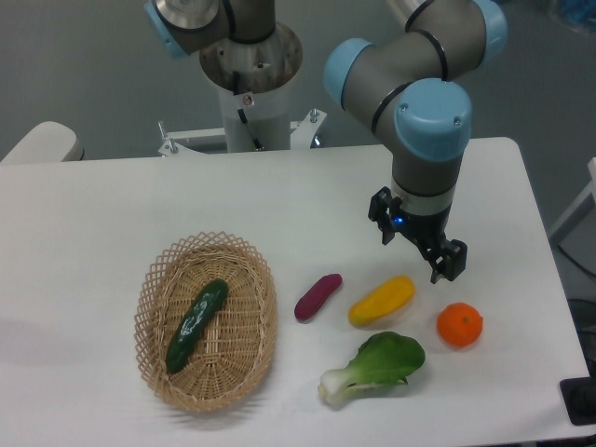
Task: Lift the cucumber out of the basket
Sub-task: 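Move the open gripper over the green cucumber in the wicker basket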
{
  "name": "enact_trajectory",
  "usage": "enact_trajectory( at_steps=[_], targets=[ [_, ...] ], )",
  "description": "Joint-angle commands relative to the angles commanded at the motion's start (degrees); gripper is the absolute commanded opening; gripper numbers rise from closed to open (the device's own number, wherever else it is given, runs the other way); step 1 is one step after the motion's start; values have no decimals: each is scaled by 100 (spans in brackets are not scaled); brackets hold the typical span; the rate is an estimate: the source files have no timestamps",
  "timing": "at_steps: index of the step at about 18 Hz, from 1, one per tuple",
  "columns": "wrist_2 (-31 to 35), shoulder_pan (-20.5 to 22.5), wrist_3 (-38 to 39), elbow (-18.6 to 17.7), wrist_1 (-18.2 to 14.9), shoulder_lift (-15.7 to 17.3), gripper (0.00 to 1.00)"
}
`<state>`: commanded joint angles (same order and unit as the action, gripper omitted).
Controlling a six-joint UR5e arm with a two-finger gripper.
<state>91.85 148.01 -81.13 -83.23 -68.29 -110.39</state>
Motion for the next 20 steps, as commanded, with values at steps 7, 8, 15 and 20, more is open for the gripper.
enact_trajectory(
  at_steps=[7, 8, 15, 20],
  targets=[
    [-114, -236, 578, -281, -360, 298, 100],
    [-158, -324, 737, -368, -369, 360, 100],
    [-141, -1396, 3003, -633, -308, 422, 100],
    [-167, -1994, 4120, -852, -124, 132, 100]
  ],
)
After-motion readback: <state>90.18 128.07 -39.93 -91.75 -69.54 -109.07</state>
